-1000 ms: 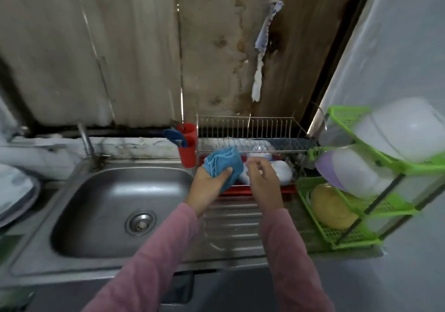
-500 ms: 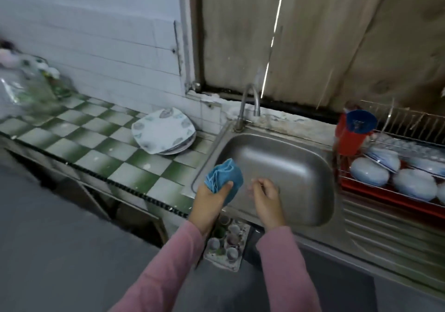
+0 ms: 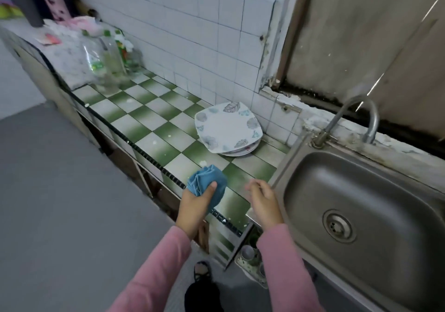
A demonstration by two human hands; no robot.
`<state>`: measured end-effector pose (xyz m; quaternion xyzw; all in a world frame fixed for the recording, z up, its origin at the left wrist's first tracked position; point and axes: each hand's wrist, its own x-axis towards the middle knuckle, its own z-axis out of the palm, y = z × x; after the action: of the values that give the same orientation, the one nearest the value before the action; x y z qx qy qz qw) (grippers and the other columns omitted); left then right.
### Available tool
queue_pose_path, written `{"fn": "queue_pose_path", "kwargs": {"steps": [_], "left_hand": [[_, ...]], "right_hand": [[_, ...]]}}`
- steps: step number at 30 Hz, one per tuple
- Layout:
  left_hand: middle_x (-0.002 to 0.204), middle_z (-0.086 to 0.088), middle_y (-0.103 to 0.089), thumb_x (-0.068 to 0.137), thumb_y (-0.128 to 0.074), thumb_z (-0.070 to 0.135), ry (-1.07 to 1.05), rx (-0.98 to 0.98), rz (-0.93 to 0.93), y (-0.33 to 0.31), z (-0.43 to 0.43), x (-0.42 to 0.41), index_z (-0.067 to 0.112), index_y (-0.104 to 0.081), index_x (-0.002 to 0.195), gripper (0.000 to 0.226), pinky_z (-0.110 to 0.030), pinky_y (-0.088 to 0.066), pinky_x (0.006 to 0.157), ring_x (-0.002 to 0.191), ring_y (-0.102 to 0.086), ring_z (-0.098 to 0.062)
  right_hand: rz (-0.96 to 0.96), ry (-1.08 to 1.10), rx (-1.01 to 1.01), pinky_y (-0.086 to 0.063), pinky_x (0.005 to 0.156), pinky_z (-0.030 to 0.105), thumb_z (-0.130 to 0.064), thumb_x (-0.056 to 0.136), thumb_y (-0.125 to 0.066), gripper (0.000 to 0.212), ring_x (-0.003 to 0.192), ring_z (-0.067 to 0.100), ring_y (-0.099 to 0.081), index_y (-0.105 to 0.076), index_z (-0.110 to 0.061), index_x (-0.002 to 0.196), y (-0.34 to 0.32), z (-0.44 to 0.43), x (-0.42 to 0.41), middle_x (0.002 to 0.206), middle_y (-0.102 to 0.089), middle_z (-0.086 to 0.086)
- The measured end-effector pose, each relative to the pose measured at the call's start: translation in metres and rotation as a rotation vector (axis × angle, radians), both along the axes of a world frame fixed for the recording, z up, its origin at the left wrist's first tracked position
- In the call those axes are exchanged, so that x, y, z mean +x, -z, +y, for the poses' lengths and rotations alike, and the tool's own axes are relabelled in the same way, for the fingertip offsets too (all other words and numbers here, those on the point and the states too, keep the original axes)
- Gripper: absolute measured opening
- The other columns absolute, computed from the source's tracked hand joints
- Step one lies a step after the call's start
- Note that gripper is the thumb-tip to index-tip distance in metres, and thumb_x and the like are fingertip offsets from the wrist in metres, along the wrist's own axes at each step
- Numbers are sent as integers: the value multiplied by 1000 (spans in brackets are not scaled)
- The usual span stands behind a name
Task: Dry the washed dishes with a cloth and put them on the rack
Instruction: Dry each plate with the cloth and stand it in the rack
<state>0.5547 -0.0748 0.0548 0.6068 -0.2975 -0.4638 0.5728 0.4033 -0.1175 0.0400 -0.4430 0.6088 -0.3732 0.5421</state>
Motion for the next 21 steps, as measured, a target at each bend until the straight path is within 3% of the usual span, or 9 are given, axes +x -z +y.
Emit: {"fn": "queue_pose_path", "kwargs": {"steps": [2, 7, 12, 18, 21], "left_hand": [[98, 7, -67, 93, -65, 13, -33, 1, -1, 3, -30, 17, 28, -60, 105, 20, -34, -54, 87, 90, -65, -13], [102, 1, -68, 94, -64, 17, -77, 39, -46, 5, -103, 59, 31, -59, 100, 17, -39, -53, 90, 96, -64, -22], [101, 3, -69, 93, -65, 23, -103, 54, -69, 12, -161, 90, 33, -61, 102, 14, -40, -52, 87, 95, -64, -23], [107, -5, -66, 95, -62, 22, -41, 82, -52, 24, -215, 109, 25, -58, 116, 21, -32, -46, 76, 85, -59, -17], [107, -4, -65, 95, -63, 21, 11, 83, -53, 28, -240, 120, 26, -57, 114, 21, -36, -49, 80, 87, -60, -19]], "right_hand": [[-17, 1, 25, -47, 104, 40, -32, 100, -49, 11, 108, 18, -61, -59, -31, 96, 5, -34, 19, 111, -66, -4], [-137, 102, 207, -47, 100, 47, -25, 99, -47, 18, 116, 32, -58, -55, -15, 111, 10, -114, 51, 124, -59, 18], [-262, 232, 337, -47, 89, 42, -31, 100, -50, 43, 120, 29, -52, -44, -16, 140, 31, -178, 64, 134, -51, 9], [-254, 330, 509, -49, 97, 48, -36, 100, -52, 40, 110, 28, -55, -48, -16, 134, 64, -222, 73, 119, -55, 12], [-249, 364, 566, -49, 100, 49, -38, 101, -49, 46, 116, 30, -57, -47, -9, 136, 82, -235, 83, 124, -59, 14]]}}
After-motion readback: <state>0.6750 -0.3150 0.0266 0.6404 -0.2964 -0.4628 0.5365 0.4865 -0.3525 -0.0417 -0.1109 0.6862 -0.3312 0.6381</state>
